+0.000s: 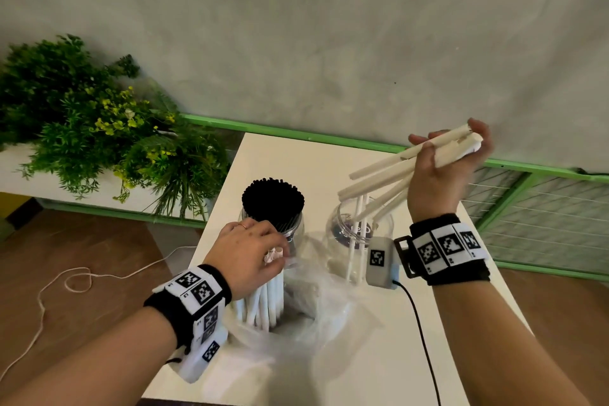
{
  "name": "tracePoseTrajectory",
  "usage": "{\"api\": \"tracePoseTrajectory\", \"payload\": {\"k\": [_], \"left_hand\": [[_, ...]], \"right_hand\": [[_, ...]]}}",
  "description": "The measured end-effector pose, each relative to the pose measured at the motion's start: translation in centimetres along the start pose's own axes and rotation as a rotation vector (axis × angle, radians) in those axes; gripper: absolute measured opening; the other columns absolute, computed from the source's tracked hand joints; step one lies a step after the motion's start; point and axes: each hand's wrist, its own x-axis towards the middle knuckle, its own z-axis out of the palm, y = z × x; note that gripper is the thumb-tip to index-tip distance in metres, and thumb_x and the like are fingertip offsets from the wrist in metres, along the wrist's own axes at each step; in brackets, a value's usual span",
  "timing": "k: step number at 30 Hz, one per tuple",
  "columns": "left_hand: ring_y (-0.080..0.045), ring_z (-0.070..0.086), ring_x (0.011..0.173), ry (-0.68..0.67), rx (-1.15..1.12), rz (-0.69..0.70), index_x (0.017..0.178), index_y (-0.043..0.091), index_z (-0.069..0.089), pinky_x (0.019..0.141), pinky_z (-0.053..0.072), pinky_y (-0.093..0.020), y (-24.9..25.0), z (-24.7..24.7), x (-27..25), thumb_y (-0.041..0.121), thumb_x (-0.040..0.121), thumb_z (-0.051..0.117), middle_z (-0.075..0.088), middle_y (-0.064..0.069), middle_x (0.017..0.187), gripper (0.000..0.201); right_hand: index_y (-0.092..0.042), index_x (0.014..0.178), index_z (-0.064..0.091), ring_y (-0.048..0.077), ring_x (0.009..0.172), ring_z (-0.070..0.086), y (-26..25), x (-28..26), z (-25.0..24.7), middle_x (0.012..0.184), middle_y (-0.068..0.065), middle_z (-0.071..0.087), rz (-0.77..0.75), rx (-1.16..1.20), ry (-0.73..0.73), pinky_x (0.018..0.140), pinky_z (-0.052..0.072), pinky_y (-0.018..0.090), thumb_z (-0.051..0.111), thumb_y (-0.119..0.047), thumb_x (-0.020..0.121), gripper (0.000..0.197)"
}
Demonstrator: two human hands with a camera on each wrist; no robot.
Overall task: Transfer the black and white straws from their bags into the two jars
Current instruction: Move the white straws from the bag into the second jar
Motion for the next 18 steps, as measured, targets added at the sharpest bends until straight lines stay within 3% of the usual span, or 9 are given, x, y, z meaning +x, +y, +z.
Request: {"api": "tracePoseTrajectory", "payload": {"k": [4, 6, 9, 13, 18], "left_hand": [[-0.009, 0.051, 0.088, -0.018, 0.029, -0.019, 0.087, 0.043, 0.058, 0.076, 0.035, -0.030, 0.1, 0.1, 0.0, 0.053, 0.081, 0.047, 0.055, 0.021, 0.091, 0.016], [-0.008, 0.051, 0.089, -0.023, 0.032, -0.032, 0.088, 0.044, 0.057, 0.076, 0.032, -0.029, 0.2, 0.0, 0.0, 0.053, 0.081, 0.047, 0.054, 0.022, 0.092, 0.016], [-0.007, 0.050, 0.088, -0.022, 0.031, -0.052, 0.088, 0.044, 0.058, 0.076, 0.031, -0.028, 0.6, -0.1, 0.0, 0.054, 0.081, 0.046, 0.054, 0.022, 0.092, 0.017], [-0.006, 0.049, 0.087, -0.010, 0.026, -0.068, 0.087, 0.044, 0.057, 0.076, 0.031, -0.029, 0.9, 0.0, -0.1, 0.052, 0.081, 0.047, 0.053, 0.022, 0.091, 0.015], [-0.001, 0.040, 0.084, 0.009, 0.029, -0.073, 0.088, 0.043, 0.057, 0.076, 0.034, -0.030, 0.7, 0.1, 0.0, 0.052, 0.081, 0.048, 0.051, 0.023, 0.091, 0.014]], "right_hand": [[-0.031, 0.122, 0.028, 0.028, 0.091, 0.067, 2.5, -0.4, -1.0, 0.086, -0.012, 0.064, 0.070, -0.081, -0.065, 0.085, 0.052, 0.036, 0.040, 0.009, 0.090, 0.052], [-0.037, 0.121, 0.029, 0.026, 0.092, 0.067, 3.8, -1.0, -1.2, 0.084, -0.018, 0.065, 0.115, -0.117, -0.153, 0.084, 0.052, 0.034, 0.040, 0.006, 0.092, 0.053], [-0.025, 0.132, 0.029, 0.022, 0.094, 0.067, 5.5, -1.3, -0.9, 0.089, -0.010, 0.058, 0.181, -0.171, -0.256, 0.080, 0.052, 0.029, 0.041, 0.001, 0.094, 0.048], [-0.043, 0.122, 0.027, 0.018, 0.093, 0.067, 6.0, -0.4, 0.0, 0.091, -0.006, 0.055, 0.199, -0.206, -0.289, 0.080, 0.052, 0.030, 0.040, 0.001, 0.093, 0.055], [-0.023, 0.137, 0.026, 0.016, 0.091, 0.067, 7.9, 0.1, 0.4, 0.093, -0.006, 0.053, 0.283, -0.261, -0.343, 0.082, 0.052, 0.033, 0.040, 0.001, 0.093, 0.052]]}}
